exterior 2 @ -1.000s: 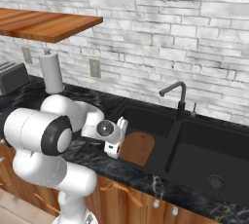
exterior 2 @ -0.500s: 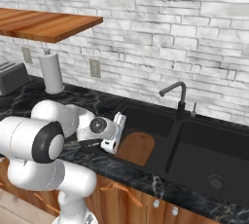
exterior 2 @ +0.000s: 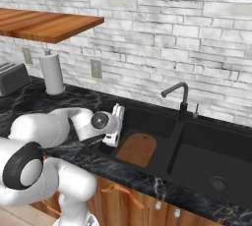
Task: Move the cutting board and knife to the sink. Then move spray from the cabinet to the counter.
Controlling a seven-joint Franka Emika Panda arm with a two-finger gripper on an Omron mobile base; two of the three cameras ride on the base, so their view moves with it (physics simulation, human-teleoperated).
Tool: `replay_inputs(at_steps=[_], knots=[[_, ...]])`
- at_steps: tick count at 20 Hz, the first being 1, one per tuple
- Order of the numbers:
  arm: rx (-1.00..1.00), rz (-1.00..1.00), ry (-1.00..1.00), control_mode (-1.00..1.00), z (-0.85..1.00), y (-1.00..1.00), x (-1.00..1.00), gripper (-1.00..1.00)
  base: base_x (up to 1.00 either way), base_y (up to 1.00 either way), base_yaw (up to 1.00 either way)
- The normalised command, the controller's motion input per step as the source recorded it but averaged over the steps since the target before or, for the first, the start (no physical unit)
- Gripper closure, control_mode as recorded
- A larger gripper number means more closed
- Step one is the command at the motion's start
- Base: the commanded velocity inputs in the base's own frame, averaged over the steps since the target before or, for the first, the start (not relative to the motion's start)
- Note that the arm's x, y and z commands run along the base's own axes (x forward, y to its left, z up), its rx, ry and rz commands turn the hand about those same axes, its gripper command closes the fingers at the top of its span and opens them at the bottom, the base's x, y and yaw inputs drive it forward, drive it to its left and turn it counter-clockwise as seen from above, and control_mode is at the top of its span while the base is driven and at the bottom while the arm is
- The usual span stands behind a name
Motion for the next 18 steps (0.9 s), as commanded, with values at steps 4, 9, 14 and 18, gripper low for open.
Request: replay_inputs(at_steps=[4,9,14,18], knots=[[0.0,0.25,0.08,-1.0,0.37,-0.01,-0.32,-1.0,0.0,0.0,0.0],[-0.06,0.22,0.12,-1.0,0.36,0.01,-0.35,-1.0,0.0,0.0,0.0],[-0.17,0.21,0.16,-1.0,0.34,0.04,-0.28,-1.0,0.0,0.0,0.0],[-0.14,0.22,0.0,-1.0,0.2,0.0,-0.4,-1.0,0.0,0.0,0.0]])
